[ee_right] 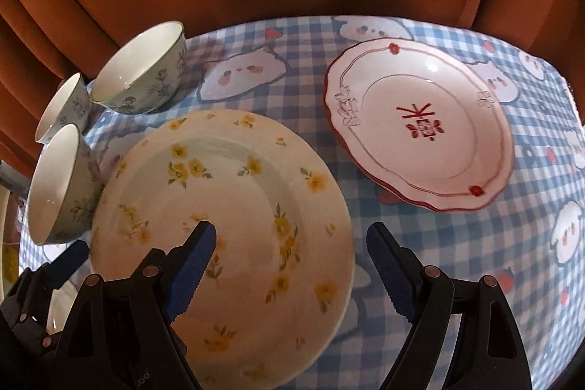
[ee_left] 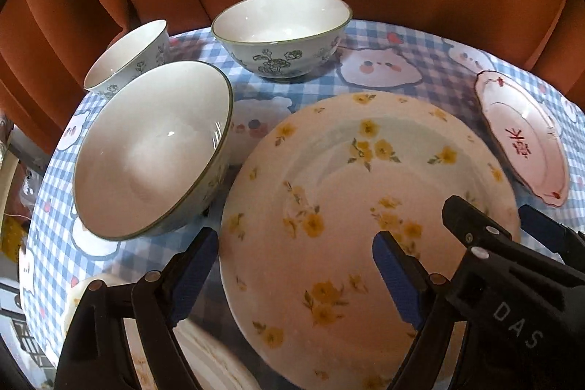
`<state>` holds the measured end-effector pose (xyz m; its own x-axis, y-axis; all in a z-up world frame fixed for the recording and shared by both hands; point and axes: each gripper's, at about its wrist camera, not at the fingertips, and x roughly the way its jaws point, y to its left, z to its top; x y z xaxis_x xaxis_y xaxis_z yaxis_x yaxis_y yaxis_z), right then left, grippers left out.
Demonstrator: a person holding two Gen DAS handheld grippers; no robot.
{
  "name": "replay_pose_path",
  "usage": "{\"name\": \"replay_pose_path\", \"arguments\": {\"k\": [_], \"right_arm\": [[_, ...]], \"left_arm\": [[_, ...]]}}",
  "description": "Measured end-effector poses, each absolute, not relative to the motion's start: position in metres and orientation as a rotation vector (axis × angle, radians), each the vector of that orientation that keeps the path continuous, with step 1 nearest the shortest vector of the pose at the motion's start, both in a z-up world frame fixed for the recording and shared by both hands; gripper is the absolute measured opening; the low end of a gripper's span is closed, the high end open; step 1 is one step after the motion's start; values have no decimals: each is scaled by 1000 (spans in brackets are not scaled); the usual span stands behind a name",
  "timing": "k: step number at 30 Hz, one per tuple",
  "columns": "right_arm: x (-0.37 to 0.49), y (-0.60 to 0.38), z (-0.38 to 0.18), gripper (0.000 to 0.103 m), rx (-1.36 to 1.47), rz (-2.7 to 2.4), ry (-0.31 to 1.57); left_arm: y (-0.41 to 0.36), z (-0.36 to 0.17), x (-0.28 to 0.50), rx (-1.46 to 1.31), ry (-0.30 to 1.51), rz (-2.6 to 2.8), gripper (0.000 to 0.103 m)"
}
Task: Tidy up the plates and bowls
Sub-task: 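Reach both tools to the flat yellow-floral plate and grip its rim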
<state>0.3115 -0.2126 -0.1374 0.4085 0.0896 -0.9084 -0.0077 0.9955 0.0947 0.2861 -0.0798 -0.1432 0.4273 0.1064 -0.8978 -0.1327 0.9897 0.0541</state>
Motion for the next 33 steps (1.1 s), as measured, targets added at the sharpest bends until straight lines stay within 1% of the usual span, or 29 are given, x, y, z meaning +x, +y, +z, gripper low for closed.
{"name": "replay_pose_path", "arguments": {"k": [3, 4, 5, 7, 9, 19, 33], "right_arm": [[317, -213, -146, 85, 82, 58, 1160], [318, -213, -149, 82, 82, 57, 1165], [320, -214, -151, 77, 87, 59, 1170], [323, -215, -155, 74, 92, 60, 1181], [324, -214, -158, 66, 93, 69, 1185], [312, -219, -156, 66, 79, 40, 1204], [252, -262, -149, 66, 139, -67, 1238]], "left_arm": [[-77, -148, 290, -45, 1141, 145, 87], [-77, -148, 291, -44, 1142, 146, 87], [-78, -149, 292, -42, 1141, 148, 87], [-78, -150, 293, -40, 1141, 150, 87], [-78, -151, 294, -36, 1141, 150, 87], [-86, -148, 283, 0, 1156, 101, 86], [-124, -144, 242, 66, 1177, -34, 86]]}}
